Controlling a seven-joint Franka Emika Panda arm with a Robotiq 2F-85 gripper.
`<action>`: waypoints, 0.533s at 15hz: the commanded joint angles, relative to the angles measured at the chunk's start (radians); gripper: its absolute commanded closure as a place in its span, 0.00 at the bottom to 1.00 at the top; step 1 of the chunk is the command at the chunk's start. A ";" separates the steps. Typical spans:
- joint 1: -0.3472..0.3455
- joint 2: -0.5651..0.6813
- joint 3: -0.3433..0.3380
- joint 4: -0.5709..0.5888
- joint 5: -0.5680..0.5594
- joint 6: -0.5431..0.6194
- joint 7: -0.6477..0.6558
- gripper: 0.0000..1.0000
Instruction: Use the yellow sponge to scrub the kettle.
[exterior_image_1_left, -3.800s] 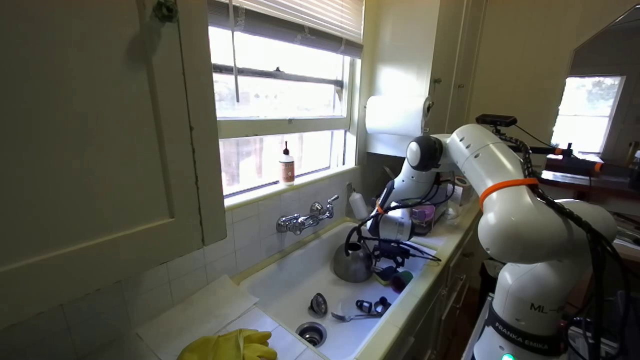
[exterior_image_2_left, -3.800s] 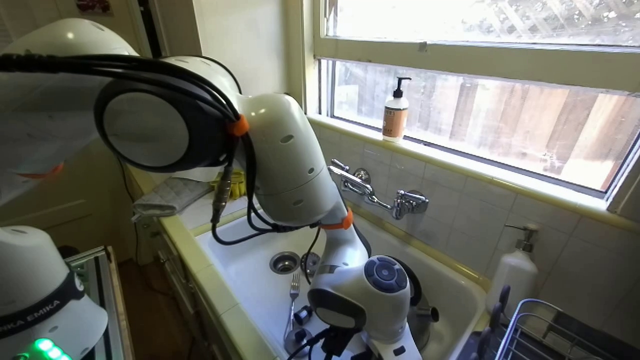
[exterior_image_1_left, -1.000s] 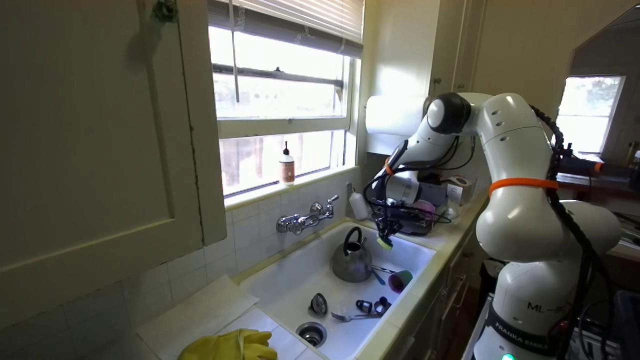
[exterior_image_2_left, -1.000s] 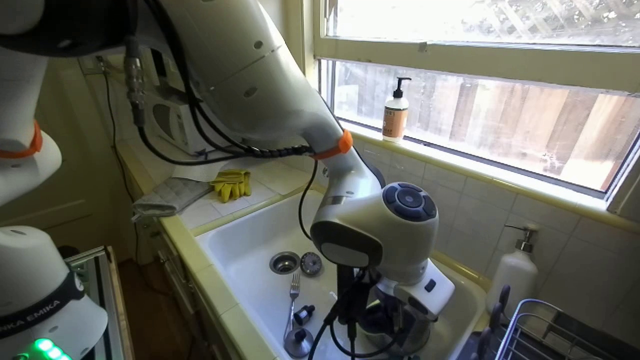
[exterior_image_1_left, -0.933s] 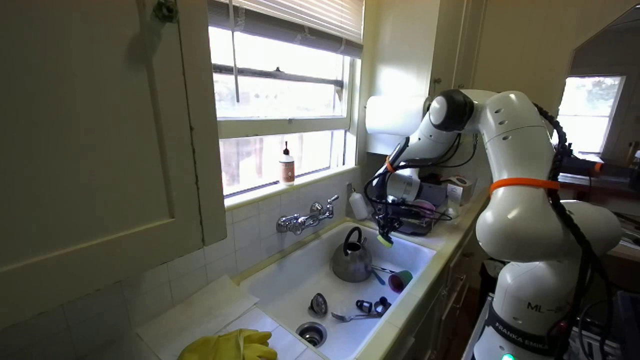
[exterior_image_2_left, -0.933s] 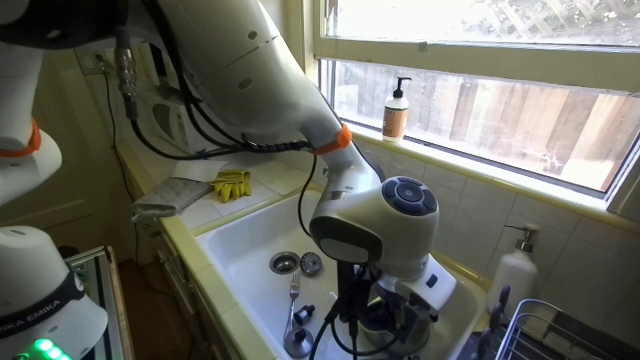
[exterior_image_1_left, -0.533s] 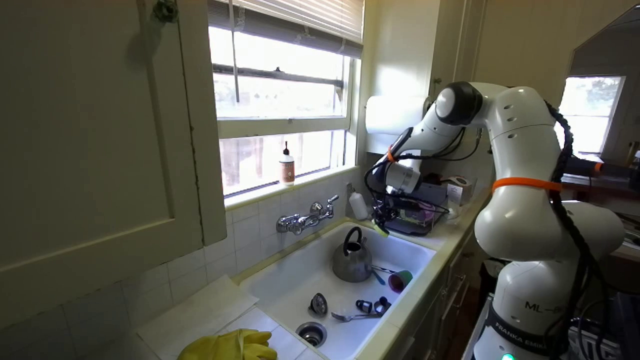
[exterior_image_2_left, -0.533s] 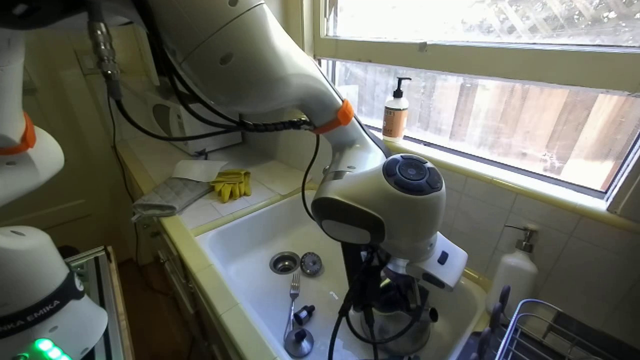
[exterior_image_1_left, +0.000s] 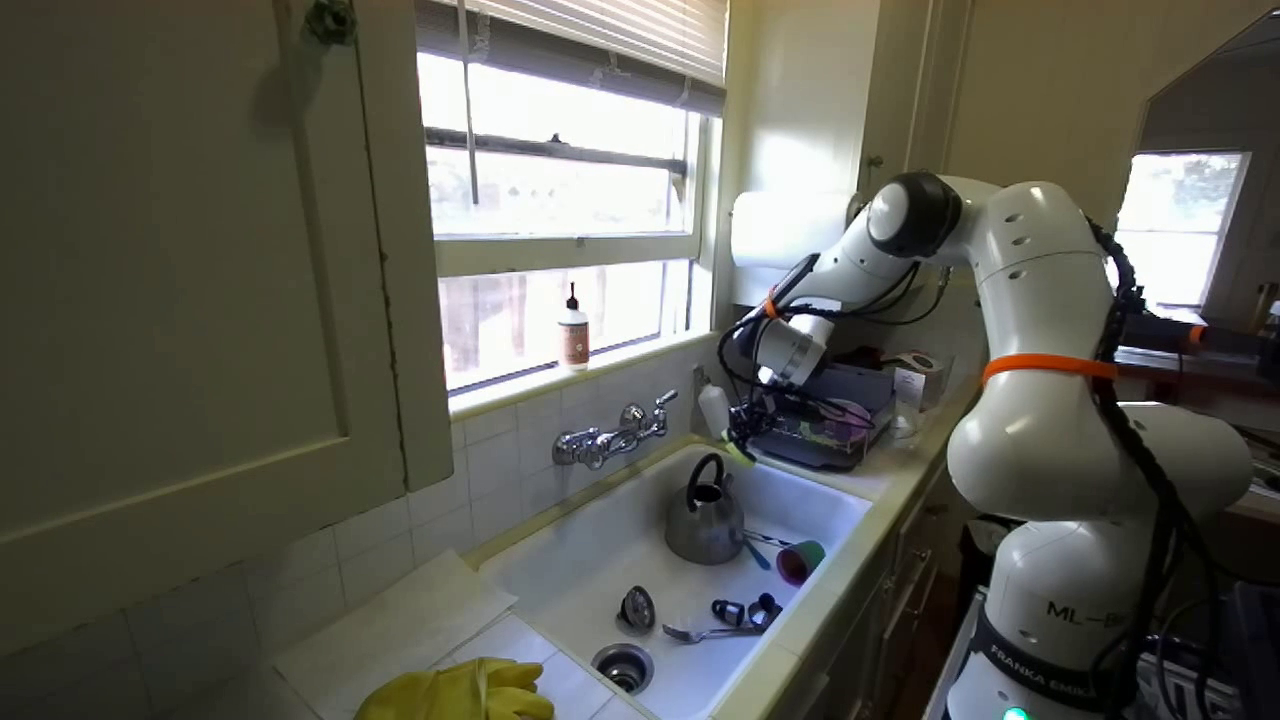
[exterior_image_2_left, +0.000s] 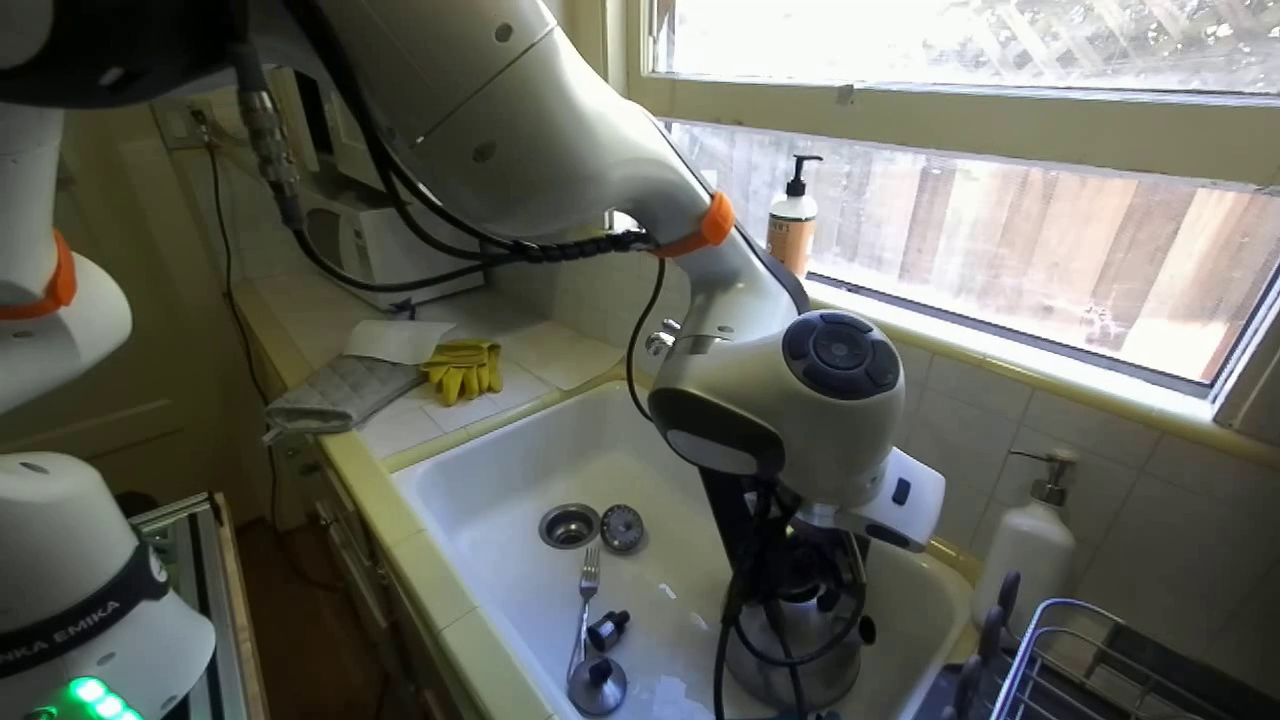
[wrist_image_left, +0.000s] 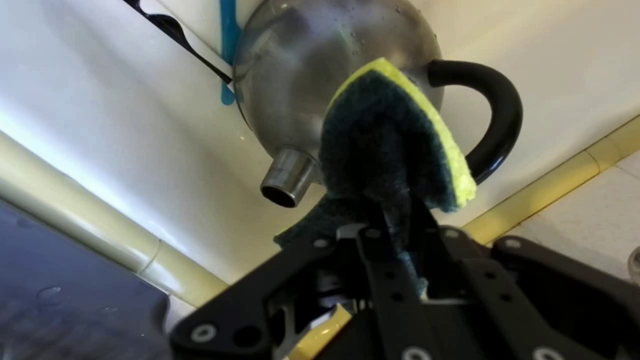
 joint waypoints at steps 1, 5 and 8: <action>-0.016 0.075 0.019 0.078 0.063 0.015 -0.031 0.96; -0.008 0.129 0.017 0.142 0.081 0.005 -0.014 0.96; -0.001 0.151 0.028 0.169 0.084 0.008 -0.015 0.96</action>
